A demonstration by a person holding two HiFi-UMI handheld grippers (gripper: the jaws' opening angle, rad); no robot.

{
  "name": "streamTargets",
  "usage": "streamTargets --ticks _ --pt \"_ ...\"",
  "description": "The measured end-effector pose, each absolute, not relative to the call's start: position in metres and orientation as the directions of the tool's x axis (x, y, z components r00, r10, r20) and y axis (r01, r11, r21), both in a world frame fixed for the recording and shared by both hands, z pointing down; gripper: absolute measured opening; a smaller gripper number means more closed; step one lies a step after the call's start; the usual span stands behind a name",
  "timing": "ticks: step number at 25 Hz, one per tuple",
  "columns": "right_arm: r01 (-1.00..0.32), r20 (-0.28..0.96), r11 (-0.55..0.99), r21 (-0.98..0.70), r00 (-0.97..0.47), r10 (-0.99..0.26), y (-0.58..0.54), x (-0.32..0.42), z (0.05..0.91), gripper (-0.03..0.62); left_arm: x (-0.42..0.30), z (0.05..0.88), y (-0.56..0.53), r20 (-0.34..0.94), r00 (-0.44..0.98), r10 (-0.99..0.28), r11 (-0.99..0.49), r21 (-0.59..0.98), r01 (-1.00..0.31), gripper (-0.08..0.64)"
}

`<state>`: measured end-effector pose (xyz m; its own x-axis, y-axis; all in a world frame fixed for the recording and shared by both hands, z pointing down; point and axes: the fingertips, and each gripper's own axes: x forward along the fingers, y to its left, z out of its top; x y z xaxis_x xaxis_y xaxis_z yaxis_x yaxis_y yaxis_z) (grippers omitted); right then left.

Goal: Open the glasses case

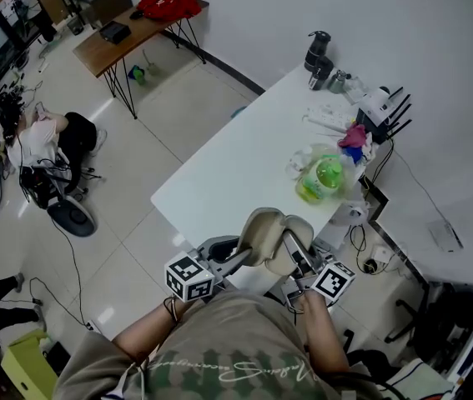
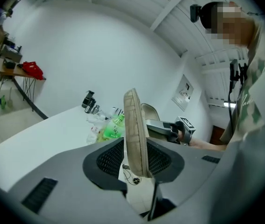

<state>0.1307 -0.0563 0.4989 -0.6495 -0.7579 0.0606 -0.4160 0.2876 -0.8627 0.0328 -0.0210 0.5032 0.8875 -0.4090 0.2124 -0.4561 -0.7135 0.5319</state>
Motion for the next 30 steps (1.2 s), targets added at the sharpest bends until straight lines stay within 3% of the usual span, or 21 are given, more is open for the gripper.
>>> streamTargets --ticks 4,9,18,25,30 --pt "-0.37 0.042 0.281 -0.886 -0.667 -0.744 -0.05 0.125 0.503 0.097 0.021 0.513 -0.034 0.256 0.841 -0.476 -0.648 0.544 -0.533 0.121" --pt "-0.351 0.011 0.305 -0.885 -0.671 -0.741 -0.045 0.113 0.499 0.097 0.024 0.532 -0.041 0.372 0.806 -0.461 -0.643 0.486 -0.592 0.12" --pt "-0.37 0.089 0.158 -0.916 -0.571 -0.816 -0.068 0.158 0.553 0.091 0.045 0.514 -0.033 0.255 0.881 -0.399 -0.741 0.477 -0.473 0.12" --pt "-0.479 0.333 -0.072 -0.875 -0.486 -0.808 -0.087 0.165 0.656 0.091 -0.011 0.532 -0.036 0.334 0.771 -0.542 -0.659 0.401 -0.637 0.12" --pt "-0.66 0.569 -0.16 -0.734 -0.469 -0.676 -0.098 0.139 0.751 0.091 -0.036 0.532 -0.028 0.339 0.73 -0.593 -0.599 0.42 -0.682 0.12"
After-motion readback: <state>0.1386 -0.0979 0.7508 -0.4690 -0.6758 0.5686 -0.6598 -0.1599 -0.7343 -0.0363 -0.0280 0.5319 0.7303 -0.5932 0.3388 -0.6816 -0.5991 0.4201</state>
